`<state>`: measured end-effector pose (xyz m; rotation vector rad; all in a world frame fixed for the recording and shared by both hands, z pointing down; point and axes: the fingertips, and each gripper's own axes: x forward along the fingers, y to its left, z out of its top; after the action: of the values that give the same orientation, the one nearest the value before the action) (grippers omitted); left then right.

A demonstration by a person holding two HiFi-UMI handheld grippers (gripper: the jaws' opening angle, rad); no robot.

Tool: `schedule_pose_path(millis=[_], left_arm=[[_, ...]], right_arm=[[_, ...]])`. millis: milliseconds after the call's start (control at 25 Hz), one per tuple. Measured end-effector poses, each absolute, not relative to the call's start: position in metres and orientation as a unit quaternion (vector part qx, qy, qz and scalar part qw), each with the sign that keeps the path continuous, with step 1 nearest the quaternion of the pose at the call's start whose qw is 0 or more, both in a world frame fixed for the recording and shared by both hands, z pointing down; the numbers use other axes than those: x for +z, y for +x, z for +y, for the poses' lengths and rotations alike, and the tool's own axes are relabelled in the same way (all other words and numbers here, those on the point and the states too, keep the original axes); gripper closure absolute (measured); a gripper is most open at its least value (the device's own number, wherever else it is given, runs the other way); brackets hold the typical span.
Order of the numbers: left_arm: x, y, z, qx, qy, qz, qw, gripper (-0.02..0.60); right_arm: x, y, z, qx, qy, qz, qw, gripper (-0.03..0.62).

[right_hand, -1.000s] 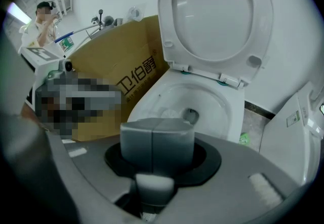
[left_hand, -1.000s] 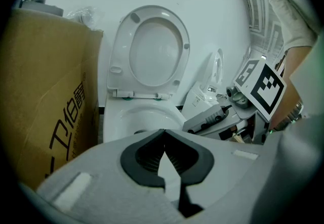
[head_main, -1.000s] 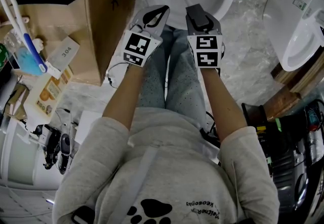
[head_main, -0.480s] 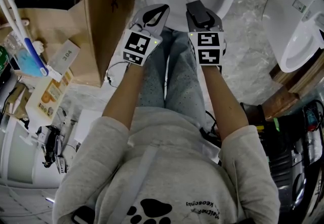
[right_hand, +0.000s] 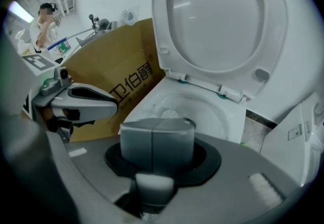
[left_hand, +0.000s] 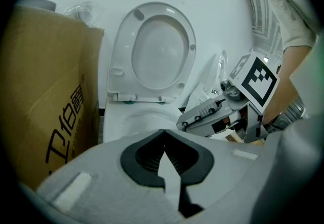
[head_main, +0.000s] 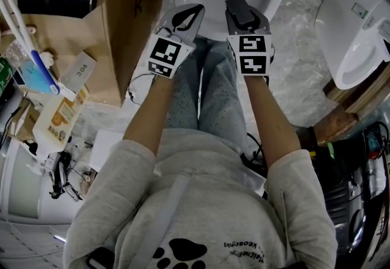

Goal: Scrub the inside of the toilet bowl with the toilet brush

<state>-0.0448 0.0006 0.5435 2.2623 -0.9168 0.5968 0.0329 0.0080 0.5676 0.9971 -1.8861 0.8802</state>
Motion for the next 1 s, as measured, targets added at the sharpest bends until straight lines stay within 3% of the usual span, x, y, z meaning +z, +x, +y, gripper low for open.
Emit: schedule_pose_path(millis=[1000], left_arm=[[0.543,-0.018,-0.018,0.227,0.859,-0.342,0.306,0.584]], right_arm=[[0.57,0.064,-0.025,0.33,0.394,-0.756,0.406,0.441]])
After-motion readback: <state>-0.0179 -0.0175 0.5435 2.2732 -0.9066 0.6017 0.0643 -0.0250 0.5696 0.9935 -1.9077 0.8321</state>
